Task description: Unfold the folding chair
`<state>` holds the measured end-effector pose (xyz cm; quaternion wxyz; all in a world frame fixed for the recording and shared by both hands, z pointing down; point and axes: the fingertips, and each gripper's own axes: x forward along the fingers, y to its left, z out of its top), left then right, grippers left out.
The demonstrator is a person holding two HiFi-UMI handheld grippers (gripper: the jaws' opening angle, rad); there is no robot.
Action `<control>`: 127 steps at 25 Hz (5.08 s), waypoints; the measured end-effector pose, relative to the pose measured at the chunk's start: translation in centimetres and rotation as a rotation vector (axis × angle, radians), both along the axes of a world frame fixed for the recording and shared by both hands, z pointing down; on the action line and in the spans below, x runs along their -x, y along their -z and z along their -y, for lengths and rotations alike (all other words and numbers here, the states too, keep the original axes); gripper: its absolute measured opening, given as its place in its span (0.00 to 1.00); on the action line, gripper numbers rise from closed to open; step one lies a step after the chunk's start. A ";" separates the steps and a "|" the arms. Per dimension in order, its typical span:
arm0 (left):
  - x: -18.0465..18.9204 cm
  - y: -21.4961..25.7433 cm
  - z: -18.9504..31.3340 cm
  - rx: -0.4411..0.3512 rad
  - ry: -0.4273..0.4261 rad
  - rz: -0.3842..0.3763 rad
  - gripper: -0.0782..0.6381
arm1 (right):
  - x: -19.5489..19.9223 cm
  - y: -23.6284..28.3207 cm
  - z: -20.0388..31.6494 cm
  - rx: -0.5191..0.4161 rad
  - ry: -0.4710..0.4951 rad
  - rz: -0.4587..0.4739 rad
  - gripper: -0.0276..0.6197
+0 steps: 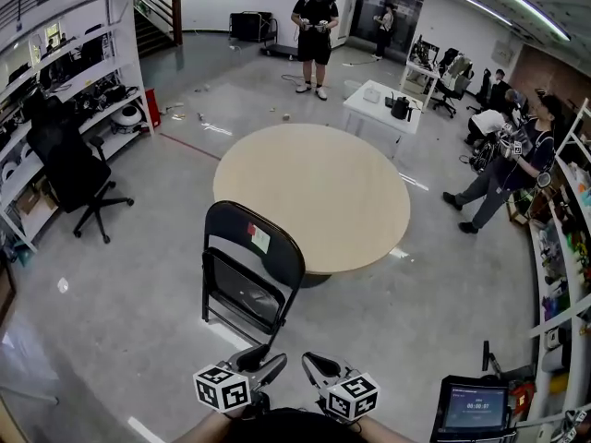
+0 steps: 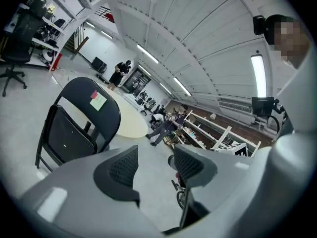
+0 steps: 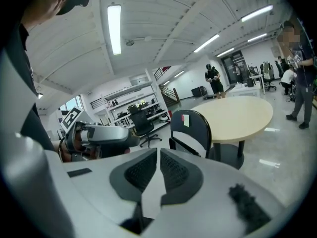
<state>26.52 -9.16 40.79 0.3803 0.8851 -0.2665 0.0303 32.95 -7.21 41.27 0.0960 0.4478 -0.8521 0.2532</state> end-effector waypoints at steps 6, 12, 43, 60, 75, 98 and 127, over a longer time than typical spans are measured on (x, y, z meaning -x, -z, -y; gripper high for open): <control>3.5 -0.4 5.6 0.005 -0.020 0.002 0.44 | 4.3 -0.5 5.5 0.010 0.019 -0.018 0.08; 7.9 -1.4 9.1 0.042 0.014 -0.027 0.44 | 8.8 -1.2 8.9 0.037 0.062 -0.044 0.08; 18.2 -1.0 8.4 0.054 0.665 0.098 0.44 | 6.1 -4.3 42.8 0.012 0.424 -0.323 0.50; 13.1 -2.2 4.6 0.129 0.750 0.184 0.44 | 5.9 -9.8 41.4 0.410 0.556 -0.094 0.22; 20.6 -2.1 -1.0 0.092 0.759 0.122 0.44 | 16.9 -7.0 29.0 0.336 0.552 -0.132 0.20; 26.9 -11.0 4.1 0.187 0.613 -0.013 0.49 | 21.0 -3.3 23.3 0.203 0.563 -0.268 0.20; 28.4 -31.0 7.1 0.692 0.685 -0.241 0.28 | 35.7 -6.0 7.8 0.168 0.582 -0.290 0.20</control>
